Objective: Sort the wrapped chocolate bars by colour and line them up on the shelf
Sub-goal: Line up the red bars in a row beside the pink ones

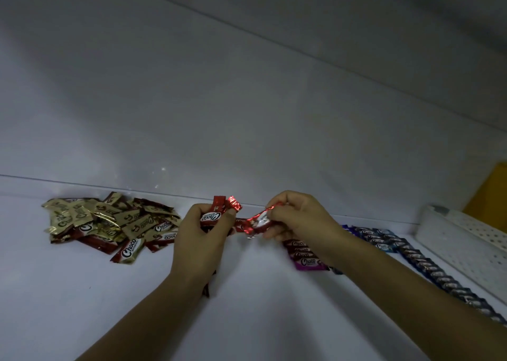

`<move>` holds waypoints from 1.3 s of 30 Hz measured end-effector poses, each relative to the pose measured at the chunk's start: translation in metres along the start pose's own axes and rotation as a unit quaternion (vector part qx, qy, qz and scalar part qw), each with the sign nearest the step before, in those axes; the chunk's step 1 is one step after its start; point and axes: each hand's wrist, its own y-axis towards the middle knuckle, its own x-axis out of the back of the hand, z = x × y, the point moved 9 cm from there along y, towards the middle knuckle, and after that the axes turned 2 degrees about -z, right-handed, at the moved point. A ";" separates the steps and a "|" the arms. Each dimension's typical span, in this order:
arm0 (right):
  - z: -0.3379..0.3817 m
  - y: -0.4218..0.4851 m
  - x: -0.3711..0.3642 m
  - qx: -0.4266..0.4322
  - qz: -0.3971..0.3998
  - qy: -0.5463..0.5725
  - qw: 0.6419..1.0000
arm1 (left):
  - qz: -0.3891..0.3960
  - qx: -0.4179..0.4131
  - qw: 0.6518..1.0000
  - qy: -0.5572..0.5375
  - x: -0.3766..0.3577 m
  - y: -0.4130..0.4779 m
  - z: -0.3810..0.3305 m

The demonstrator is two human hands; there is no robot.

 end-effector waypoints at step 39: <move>-0.035 0.090 -0.031 0.136 0.138 -0.507 0.840 | -0.029 0.019 0.999 -0.009 0.001 0.004 0.006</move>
